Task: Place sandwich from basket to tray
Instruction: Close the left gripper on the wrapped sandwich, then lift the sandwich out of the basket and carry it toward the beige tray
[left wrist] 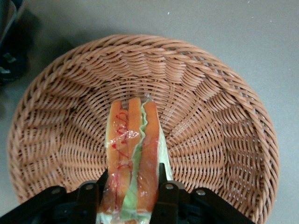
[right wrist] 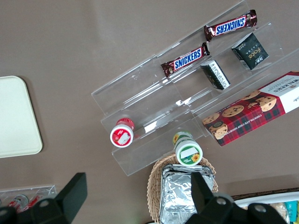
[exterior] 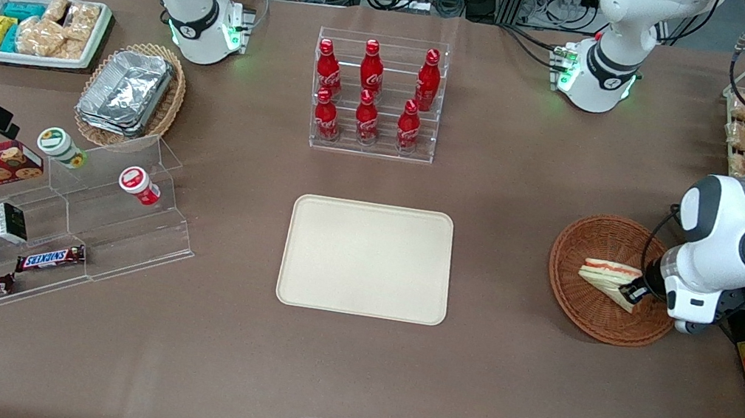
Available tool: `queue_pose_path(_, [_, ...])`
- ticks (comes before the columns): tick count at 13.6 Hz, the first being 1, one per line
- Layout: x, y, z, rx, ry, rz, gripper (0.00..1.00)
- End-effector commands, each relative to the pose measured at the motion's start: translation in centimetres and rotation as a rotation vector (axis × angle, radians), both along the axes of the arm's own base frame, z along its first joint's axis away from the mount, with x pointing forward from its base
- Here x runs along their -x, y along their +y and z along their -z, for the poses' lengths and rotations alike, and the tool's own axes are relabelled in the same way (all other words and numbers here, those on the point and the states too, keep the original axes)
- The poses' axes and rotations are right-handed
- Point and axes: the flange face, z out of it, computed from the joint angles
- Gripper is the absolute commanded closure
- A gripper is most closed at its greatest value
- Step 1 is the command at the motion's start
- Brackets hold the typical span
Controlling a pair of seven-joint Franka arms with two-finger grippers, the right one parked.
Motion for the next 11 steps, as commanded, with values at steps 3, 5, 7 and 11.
queue_pose_path(3, [-3.1,0.7,-8.7,-0.019,0.058,0.133,1.0])
queue_pose_path(5, [-4.6,0.1,-13.4,-0.018,0.075,0.186,1.0])
queue_pose_path(7, [-5.5,-2.7,-18.6,-0.012,0.101,0.254,1.0])
queue_pose_path(11, [-6.2,-11.5,-24.3,-0.007,0.061,0.451,1.0])
